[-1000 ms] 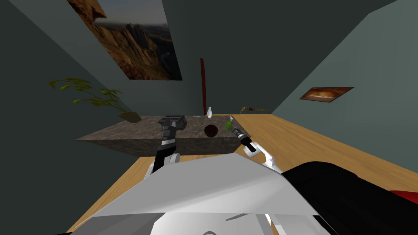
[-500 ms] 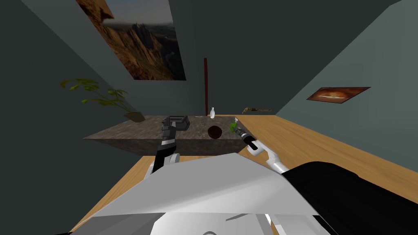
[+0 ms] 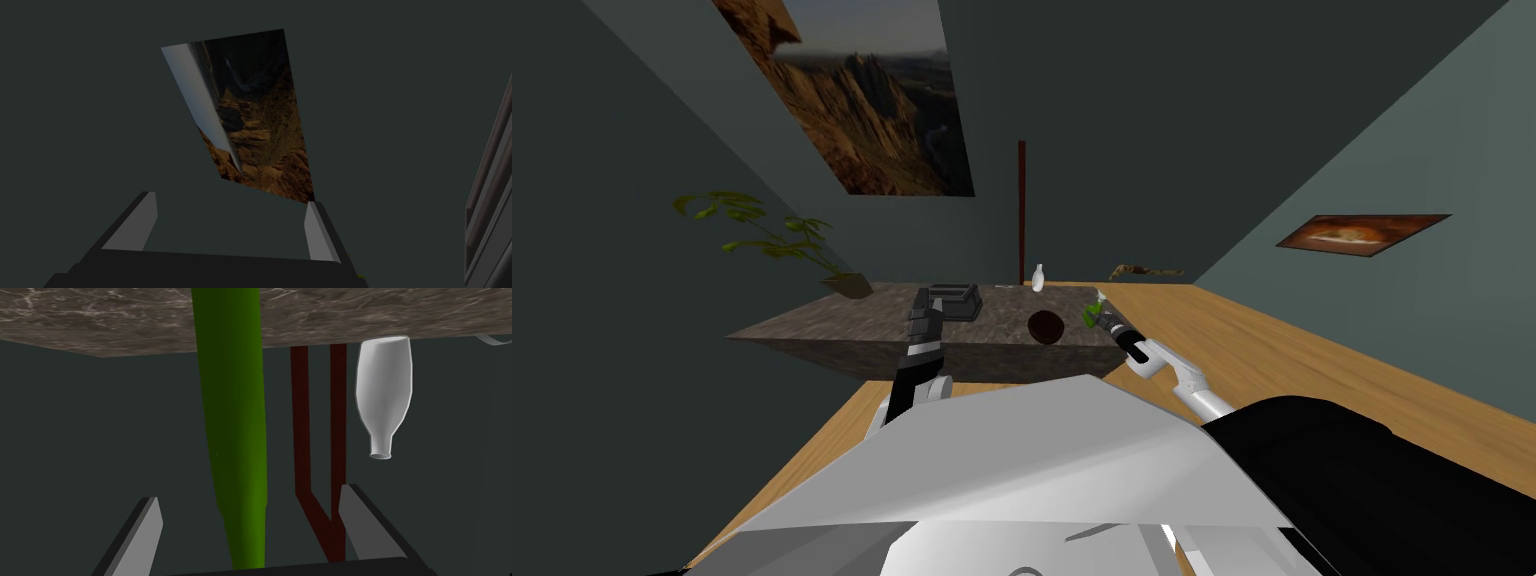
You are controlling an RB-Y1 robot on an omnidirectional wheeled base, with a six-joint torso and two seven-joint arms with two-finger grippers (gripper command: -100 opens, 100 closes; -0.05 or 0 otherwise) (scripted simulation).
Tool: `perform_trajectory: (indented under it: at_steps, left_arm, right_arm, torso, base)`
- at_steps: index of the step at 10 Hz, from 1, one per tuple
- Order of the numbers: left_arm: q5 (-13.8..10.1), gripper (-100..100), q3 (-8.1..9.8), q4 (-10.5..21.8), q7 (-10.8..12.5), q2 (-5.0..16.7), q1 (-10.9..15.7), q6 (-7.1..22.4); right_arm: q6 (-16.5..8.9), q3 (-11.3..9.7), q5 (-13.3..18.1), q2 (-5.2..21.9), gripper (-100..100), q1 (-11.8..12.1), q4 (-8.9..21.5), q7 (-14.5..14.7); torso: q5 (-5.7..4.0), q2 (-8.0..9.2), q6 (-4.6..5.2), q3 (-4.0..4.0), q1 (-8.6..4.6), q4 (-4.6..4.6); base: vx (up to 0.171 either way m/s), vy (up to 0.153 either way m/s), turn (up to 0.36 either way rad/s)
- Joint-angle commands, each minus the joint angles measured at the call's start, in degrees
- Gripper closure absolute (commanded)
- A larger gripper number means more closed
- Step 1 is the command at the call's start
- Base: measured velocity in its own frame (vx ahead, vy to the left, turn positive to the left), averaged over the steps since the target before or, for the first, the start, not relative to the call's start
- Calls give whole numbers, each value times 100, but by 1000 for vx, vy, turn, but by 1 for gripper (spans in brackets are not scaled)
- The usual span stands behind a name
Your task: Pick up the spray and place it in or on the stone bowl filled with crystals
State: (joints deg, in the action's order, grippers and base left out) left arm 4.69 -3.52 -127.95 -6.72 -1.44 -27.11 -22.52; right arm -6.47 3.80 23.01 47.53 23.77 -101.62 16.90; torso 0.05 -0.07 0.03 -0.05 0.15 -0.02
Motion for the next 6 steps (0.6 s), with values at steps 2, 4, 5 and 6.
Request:
perform_trajectory:
  at_steps: [2,4,5,6]
  left_arm:
    - [0,0,0,0,0,0,0,0]
    - [0,0,0,0,0,0,0,0]
    - [0,0,0,0,0,0,1,0]
    - [0,0,0,0,0,0,0,0]
  right_arm:
    - [2,0,-1,-2,-100,0,-1,-1]
    - [2,0,-1,-2,100,0,-1,-1]
    - [-1,2,1,0,100,0,0,1]
    - [1,0,0,-1,100,-1,-2,1]
  torso:
    - [-2,8,0,5,-9,2]
    - [-4,13,1,8,-14,3]
    - [-5,13,-2,8,-12,3]
    - [-5,14,0,8,-14,3]
  base:
    - [2,3,-1]
    - [0,0,0]
    - [0,0,0]
    - [0,0,0]
